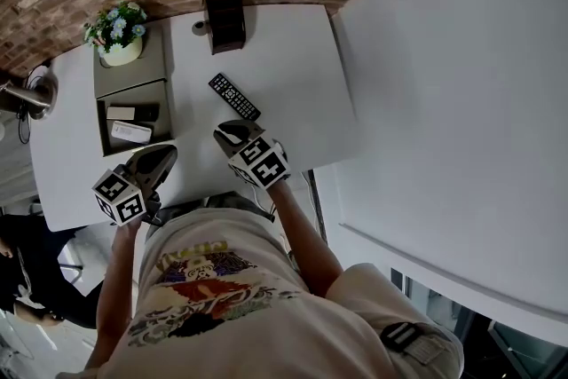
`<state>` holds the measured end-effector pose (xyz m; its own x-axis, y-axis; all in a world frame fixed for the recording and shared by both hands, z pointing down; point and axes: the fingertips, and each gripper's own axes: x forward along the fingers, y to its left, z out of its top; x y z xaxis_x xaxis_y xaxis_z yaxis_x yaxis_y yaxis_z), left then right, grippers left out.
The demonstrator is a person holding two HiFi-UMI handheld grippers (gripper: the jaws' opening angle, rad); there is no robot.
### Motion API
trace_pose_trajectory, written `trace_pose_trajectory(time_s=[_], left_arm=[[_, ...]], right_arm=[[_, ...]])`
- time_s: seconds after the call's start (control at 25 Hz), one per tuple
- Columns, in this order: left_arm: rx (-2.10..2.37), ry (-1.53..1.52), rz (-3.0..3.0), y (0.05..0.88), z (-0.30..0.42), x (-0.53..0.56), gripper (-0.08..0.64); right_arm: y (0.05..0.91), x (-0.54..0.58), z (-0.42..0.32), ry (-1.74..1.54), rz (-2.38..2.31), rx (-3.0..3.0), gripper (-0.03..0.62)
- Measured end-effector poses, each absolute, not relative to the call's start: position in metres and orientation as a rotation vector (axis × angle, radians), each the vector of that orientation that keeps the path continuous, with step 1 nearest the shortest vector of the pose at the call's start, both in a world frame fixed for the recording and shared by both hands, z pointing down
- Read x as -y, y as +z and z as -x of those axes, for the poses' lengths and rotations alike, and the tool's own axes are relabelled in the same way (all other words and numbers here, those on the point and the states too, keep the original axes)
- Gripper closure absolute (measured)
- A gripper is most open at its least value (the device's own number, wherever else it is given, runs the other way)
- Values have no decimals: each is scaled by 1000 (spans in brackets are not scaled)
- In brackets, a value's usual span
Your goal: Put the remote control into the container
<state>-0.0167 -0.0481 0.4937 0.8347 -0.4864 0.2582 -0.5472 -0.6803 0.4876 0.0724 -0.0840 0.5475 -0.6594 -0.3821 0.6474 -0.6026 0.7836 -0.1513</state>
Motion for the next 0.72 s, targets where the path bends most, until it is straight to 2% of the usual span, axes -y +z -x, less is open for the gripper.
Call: trace_pose_trajectory(time_s=[0.72], left_arm=[[683, 193, -2397, 524, -42, 61, 555]], right_arm=[[602, 102, -129, 545, -736, 2260, 525]])
